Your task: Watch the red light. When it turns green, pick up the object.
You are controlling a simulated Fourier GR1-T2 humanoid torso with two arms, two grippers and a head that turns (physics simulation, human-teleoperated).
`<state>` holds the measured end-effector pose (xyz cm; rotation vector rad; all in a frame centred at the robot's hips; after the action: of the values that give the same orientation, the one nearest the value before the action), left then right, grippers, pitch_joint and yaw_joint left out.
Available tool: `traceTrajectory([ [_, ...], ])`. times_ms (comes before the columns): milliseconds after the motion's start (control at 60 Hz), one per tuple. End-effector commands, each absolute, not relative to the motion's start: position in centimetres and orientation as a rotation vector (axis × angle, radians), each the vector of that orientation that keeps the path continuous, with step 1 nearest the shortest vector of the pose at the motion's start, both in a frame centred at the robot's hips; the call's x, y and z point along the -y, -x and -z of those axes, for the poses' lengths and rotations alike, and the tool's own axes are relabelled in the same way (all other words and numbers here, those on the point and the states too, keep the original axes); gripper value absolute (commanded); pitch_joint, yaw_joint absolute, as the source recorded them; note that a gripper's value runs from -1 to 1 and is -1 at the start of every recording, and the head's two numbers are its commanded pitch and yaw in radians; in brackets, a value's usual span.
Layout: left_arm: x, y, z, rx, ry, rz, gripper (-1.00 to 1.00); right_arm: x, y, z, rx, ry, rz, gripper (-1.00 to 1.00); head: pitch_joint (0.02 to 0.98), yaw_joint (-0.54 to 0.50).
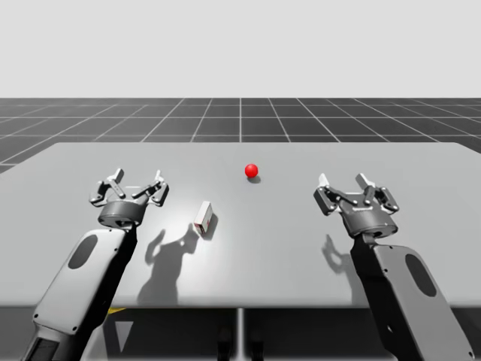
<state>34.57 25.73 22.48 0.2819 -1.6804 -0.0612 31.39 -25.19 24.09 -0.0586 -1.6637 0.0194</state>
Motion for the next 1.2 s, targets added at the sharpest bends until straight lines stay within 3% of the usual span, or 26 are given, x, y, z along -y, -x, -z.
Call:
traceTrajectory([
  [17, -26.28, -35.32, -21.51, 1.653, -0.307, 0.066, -1.0, 25.51, -31.53, -23.25, 1.66, 0.089, 0.003, -1.0, 0.09, 0.01],
  [250, -26.27, -35.39, -21.41, 1.65, -0.309, 0.066, -1.0, 25.59, -31.54, -23.6, 1.63, 0.076, -0.035, -1.0, 0.173, 0.01],
  [550, -26.28, -35.47, -21.32, 1.65, -0.309, 0.074, -1.0, 25.47, -31.71, -23.43, 1.625, 0.124, -0.04, -1.0, 0.407, 0.02],
  [783, -26.27, -35.49, -21.33, 1.651, -0.309, 0.084, -1.0, 25.37, -31.74, -23.32, 1.625, 0.12, -0.047, -1.0, 0.55, -0.04],
  [1200, -26.24, -35.38, -21.36, 1.656, -0.301, 0.088, -1.0, 25.35, -31.65, -23.31, 1.629, 0.112, -0.049, -1.0, 0.576, -0.07],
])
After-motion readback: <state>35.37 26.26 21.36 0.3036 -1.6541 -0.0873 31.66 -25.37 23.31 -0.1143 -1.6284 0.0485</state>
